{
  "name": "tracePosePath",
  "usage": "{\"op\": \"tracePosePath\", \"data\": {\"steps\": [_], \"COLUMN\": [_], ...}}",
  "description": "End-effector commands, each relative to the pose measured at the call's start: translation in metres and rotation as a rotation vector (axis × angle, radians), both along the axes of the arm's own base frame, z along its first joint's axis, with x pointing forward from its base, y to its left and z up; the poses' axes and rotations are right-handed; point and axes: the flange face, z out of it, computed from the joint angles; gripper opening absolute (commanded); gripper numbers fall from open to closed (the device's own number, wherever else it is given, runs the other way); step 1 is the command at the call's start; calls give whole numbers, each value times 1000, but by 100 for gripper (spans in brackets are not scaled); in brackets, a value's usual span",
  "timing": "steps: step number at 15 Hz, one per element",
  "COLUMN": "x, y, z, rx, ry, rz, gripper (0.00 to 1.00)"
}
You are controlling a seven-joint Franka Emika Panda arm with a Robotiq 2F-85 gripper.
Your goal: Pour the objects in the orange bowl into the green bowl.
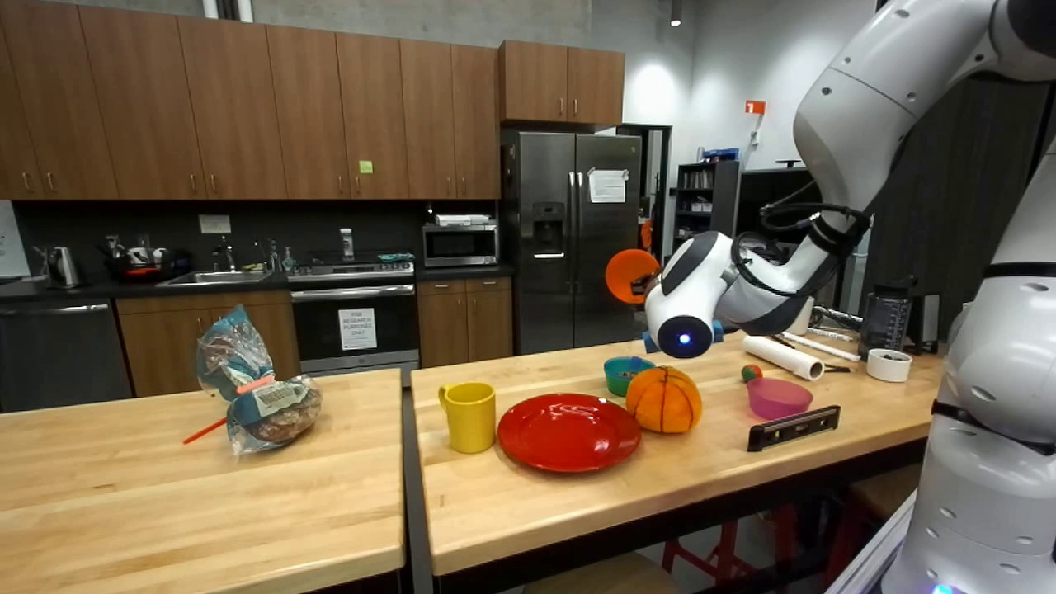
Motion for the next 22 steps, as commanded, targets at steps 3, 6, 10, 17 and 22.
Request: {"op": "tracePosePath", "data": {"steps": [3, 6, 10, 17, 22], "x": [5, 6, 8, 33, 50], "y": [3, 3, 2, -23, -63], "z": [-4, -4, -3, 32, 72], "rx": [-38, -40, -16, 213, 374], "ry": [-30, -27, -4, 102, 172], "rz": [-1, -7, -8, -8, -51], "gripper": [1, 1, 1, 1, 1]}}
